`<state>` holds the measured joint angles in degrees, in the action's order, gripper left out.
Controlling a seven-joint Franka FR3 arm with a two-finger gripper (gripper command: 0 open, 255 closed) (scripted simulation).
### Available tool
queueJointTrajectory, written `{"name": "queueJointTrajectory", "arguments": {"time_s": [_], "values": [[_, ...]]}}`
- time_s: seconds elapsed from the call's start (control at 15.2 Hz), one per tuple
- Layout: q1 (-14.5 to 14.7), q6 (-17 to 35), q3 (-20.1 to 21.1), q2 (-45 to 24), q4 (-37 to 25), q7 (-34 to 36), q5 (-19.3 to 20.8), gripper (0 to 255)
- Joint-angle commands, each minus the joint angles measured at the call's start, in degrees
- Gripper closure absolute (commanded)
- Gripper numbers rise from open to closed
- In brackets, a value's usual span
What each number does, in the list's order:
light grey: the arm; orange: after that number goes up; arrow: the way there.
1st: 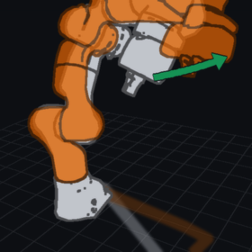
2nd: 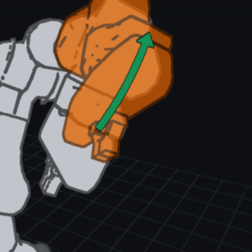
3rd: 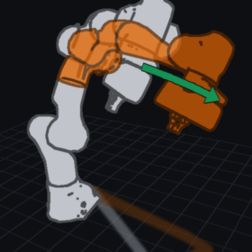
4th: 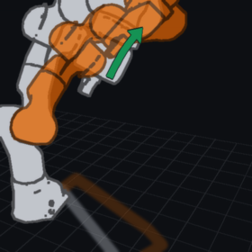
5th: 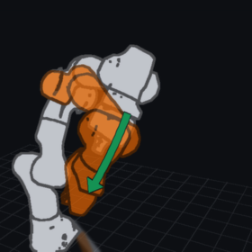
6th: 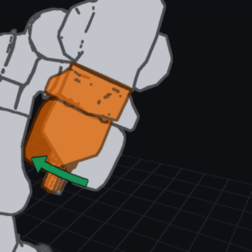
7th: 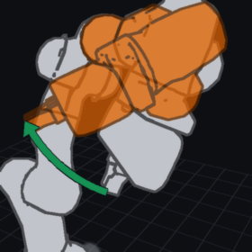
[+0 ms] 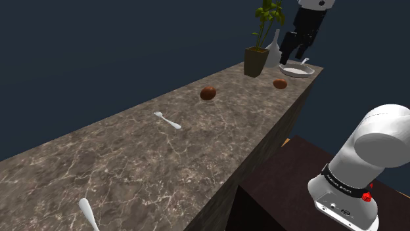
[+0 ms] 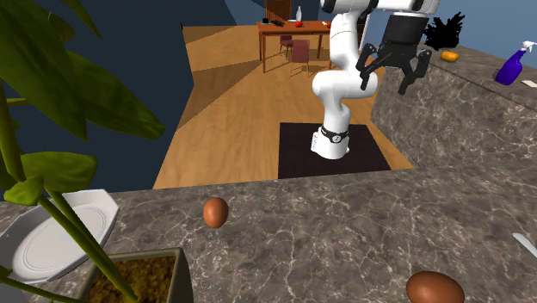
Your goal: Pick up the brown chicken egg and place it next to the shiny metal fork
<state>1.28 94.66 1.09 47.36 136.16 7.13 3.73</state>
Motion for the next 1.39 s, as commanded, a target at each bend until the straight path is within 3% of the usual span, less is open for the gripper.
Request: {"name": "queueJointTrajectory", "arguments": {"time_s": [0.0,0.73,1.32], "values": [[0.00,0.00,0.00,0.00,0.00,0.00,0.00,0],[-2.64,7.15,-13.84,-15.71,-4.48,-15.82,5.10,0],[-3.58,11.46,-23.62,-33.94,-14.55,-29.54,3.74,0]]}}
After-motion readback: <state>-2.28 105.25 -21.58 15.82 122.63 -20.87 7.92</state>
